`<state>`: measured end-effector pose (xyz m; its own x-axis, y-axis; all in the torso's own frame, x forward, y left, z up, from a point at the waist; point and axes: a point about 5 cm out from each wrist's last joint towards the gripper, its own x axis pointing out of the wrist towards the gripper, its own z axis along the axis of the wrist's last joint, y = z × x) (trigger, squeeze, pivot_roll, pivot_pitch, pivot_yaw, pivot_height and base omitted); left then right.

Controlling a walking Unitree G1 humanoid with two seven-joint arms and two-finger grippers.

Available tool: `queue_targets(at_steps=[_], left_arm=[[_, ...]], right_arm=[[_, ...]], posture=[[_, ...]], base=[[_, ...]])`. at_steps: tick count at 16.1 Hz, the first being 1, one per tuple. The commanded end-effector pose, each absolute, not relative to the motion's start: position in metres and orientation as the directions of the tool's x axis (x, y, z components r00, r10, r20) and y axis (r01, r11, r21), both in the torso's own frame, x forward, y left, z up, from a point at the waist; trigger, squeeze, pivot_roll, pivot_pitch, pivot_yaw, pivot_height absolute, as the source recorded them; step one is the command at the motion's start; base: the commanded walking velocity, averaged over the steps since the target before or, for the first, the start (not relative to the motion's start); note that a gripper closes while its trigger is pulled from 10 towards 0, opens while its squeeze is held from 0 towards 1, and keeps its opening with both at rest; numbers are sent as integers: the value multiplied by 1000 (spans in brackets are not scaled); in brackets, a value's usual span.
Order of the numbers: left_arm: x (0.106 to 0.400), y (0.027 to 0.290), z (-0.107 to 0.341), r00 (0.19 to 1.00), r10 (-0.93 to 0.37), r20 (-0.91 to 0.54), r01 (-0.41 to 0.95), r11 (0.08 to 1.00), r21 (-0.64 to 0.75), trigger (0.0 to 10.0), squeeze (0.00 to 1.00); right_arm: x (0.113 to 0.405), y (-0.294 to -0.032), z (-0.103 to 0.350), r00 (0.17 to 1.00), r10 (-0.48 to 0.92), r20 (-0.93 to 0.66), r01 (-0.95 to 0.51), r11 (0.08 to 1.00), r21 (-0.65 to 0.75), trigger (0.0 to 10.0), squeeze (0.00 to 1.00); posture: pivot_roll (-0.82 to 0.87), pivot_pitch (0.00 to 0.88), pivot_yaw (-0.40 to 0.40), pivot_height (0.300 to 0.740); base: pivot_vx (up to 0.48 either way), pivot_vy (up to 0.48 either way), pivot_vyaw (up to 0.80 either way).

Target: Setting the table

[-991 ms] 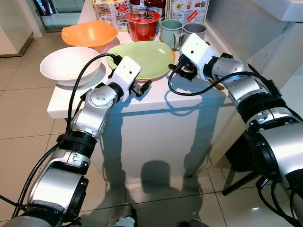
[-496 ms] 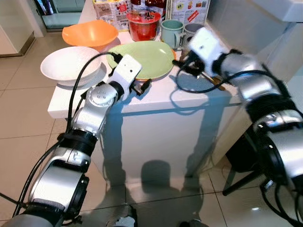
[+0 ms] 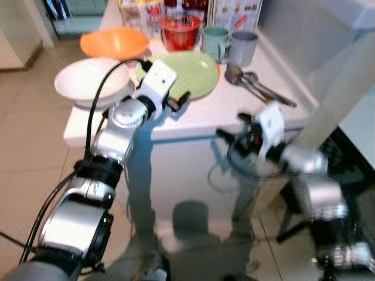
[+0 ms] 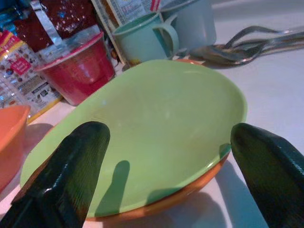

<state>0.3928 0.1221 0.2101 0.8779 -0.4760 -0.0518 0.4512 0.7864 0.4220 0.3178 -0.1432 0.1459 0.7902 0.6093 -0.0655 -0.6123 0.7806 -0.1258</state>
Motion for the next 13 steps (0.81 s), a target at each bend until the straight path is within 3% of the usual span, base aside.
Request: queue_targets(at_steps=[1,5,13], left_arm=[[395,120,212,877,-479,-47,451,783,428,10000,0],[400,113,214,868,-492,-64,466,765,445,10000,0],[407,115,206,876,-471,-107,466,767,441,10000,0]], right_arm=[[314,-146,146,824,566,-41,-567,821,-69,10000,0],[285,-132,129,829,556,-67,-555,831,30,10000,0],[278,-118,139,832,552,-58,-548,833,70,10000,0]], posture=[[-7,29,65,740],[-26,24,92,740],[-32,38,109,740]], base=[[0,0,0],[0,0,0],[0,0,0]])
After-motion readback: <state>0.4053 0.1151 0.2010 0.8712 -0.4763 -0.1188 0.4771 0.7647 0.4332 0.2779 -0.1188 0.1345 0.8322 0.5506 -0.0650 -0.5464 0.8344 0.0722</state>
